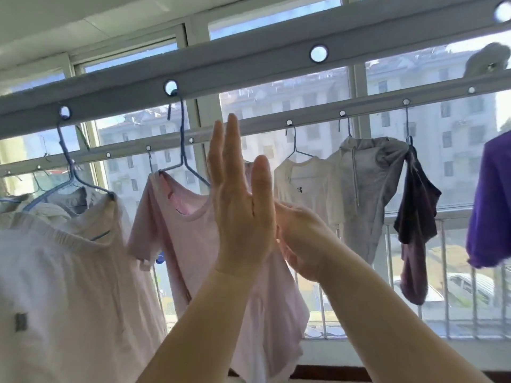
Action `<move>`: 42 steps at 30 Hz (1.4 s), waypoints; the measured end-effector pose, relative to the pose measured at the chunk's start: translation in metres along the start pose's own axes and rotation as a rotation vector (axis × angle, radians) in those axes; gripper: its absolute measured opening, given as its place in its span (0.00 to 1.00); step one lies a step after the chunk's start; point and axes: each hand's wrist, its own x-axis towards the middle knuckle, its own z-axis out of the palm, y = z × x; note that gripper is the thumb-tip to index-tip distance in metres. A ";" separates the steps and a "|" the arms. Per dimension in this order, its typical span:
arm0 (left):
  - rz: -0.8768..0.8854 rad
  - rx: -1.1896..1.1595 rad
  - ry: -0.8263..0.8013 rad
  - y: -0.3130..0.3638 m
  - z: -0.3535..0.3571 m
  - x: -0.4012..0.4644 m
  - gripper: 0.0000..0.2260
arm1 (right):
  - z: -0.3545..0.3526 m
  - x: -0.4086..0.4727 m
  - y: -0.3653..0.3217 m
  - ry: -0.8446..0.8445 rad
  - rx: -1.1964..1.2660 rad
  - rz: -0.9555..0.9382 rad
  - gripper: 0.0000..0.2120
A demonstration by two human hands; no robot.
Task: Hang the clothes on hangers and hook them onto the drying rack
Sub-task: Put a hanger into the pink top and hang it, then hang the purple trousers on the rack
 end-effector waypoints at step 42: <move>-0.663 -0.527 -0.685 0.066 0.326 -0.151 0.23 | -0.364 -0.132 0.069 0.780 -0.079 0.249 0.15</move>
